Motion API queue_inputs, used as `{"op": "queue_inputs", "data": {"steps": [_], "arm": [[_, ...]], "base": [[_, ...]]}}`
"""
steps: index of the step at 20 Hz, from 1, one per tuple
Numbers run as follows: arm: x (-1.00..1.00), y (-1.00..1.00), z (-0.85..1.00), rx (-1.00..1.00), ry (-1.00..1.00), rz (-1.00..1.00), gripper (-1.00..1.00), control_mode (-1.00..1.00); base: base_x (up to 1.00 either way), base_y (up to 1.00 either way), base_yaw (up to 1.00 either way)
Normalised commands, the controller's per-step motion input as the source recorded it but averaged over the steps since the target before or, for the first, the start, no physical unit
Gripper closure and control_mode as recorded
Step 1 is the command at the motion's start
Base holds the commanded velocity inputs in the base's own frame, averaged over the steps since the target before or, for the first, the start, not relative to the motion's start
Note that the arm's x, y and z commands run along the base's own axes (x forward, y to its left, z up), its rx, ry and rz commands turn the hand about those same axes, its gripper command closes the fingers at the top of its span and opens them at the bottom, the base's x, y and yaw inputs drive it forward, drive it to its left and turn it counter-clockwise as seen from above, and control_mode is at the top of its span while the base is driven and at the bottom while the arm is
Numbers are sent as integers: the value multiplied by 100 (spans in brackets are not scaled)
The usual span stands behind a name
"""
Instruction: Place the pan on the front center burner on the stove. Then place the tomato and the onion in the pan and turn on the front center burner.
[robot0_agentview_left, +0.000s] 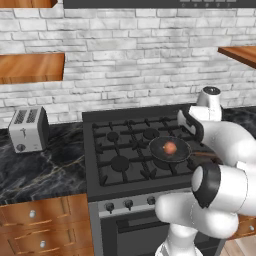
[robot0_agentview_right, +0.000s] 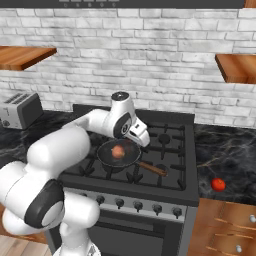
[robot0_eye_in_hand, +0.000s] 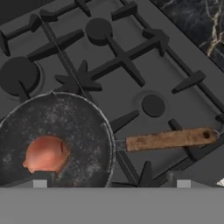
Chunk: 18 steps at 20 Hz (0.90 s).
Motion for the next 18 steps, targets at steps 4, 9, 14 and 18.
{"op": "queue_inputs", "data": {"steps": [4,9,14,18], "arm": [[-25,-76,14,1,0,0,-100,-100],[-20,-78,4,3,0,2,-100,-100],[-8,-78,0,6,0,4,-100,-100],[-12,-72,0,6,0,3,-100,-100]], "base": [[0,0,0],[0,0,0],[0,0,0],[0,0,0]]}}
